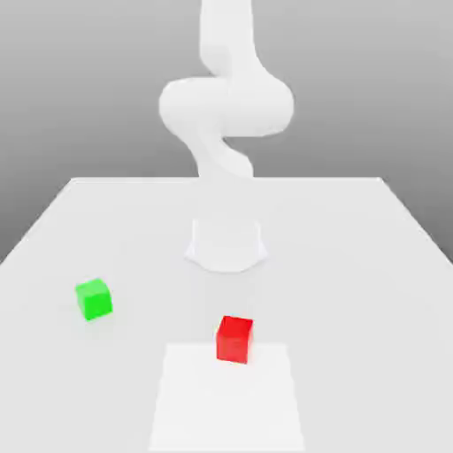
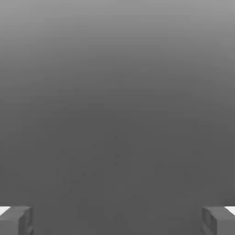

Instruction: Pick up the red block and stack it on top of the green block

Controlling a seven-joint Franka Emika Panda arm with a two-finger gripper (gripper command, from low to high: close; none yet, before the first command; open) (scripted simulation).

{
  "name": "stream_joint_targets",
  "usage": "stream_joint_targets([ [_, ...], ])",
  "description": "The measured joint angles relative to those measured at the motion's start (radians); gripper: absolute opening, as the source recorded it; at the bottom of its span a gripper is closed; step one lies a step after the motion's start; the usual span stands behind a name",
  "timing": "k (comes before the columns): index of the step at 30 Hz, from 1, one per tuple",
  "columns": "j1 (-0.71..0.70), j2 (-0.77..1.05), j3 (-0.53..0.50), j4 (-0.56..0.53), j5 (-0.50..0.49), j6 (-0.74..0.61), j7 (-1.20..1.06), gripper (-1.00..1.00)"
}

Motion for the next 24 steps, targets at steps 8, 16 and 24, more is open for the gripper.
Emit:
stream_joint_targets([
  [8,-0.006,0.223,0.018,-0.261,0.033,0.189,0.073,0.00],
  [16,-0.019,0.494,0.069,-0.545,0.036,0.411,0.184,0.00],
  [24,0.018,0.884,0.022,-0.569,-0.036,0.730,0.267,0.00],
])
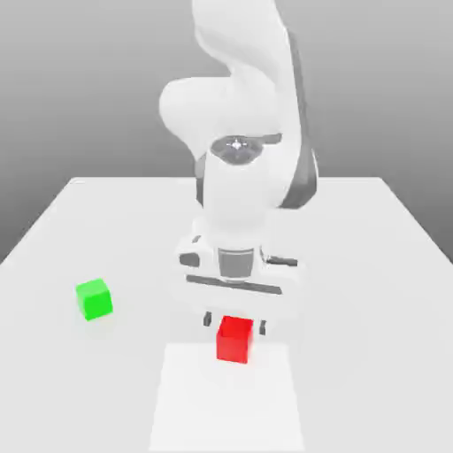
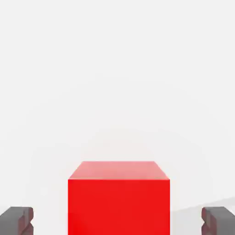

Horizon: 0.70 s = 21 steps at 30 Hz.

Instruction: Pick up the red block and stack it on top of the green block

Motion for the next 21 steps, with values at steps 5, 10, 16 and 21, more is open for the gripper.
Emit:
stream_joint_targets([
  [5,0.007,0.021,-0.007,0.002,-0.006,0.019,0.006,-1.00],
  [10,-0.002,-0.036,0.005,-0.005,0.008,-0.030,-0.006,-1.00],
  [16,-0.001,-0.245,0.013,-0.034,0.038,-0.210,-0.026,-1.00],
  [21,-0.164,-0.344,-0.084,-0.042,-0.026,-0.297,-0.019,-1.00],
])
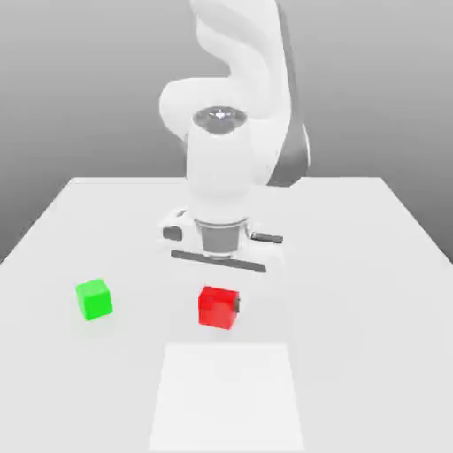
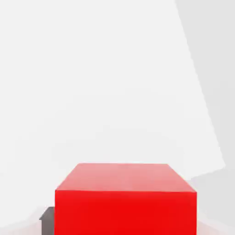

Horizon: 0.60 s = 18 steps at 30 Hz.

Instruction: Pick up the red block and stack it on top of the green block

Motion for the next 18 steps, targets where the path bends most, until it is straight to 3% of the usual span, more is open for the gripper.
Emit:
stream_joint_targets([
  [11,-0.464,-0.122,-0.257,-0.011,-0.168,-0.110,0.007,-1.00],
  [18,-0.410,0.028,-0.321,-0.003,-0.065,0.027,-0.068,-1.00],
])
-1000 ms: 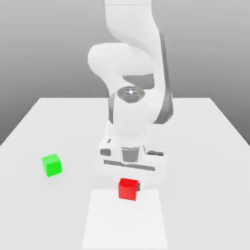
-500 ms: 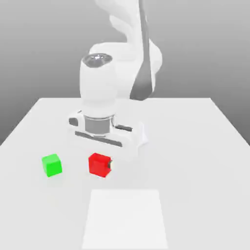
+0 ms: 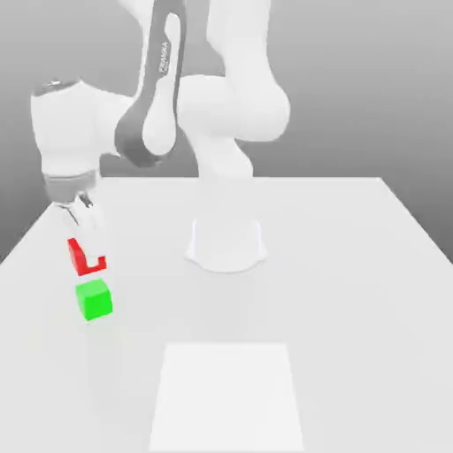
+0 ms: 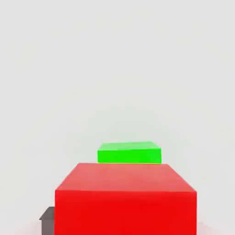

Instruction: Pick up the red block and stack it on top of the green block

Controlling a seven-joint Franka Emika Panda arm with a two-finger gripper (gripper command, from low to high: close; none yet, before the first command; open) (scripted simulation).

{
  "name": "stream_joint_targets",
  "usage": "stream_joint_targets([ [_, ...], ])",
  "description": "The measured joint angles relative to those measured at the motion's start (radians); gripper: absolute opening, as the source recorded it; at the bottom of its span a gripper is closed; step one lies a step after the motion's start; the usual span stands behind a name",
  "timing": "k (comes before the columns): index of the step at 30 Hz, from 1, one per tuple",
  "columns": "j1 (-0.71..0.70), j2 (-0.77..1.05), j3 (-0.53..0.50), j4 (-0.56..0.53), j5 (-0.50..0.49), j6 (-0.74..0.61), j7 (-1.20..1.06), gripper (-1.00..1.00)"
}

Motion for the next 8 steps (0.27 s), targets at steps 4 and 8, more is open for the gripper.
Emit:
stream_joint_targets([
  [4,0.033,0.111,-0.015,0.000,0.070,0.110,-0.048,-1.00],
  [8,0.042,0.155,-0.017,0.000,0.094,0.155,-0.064,1.00],
])
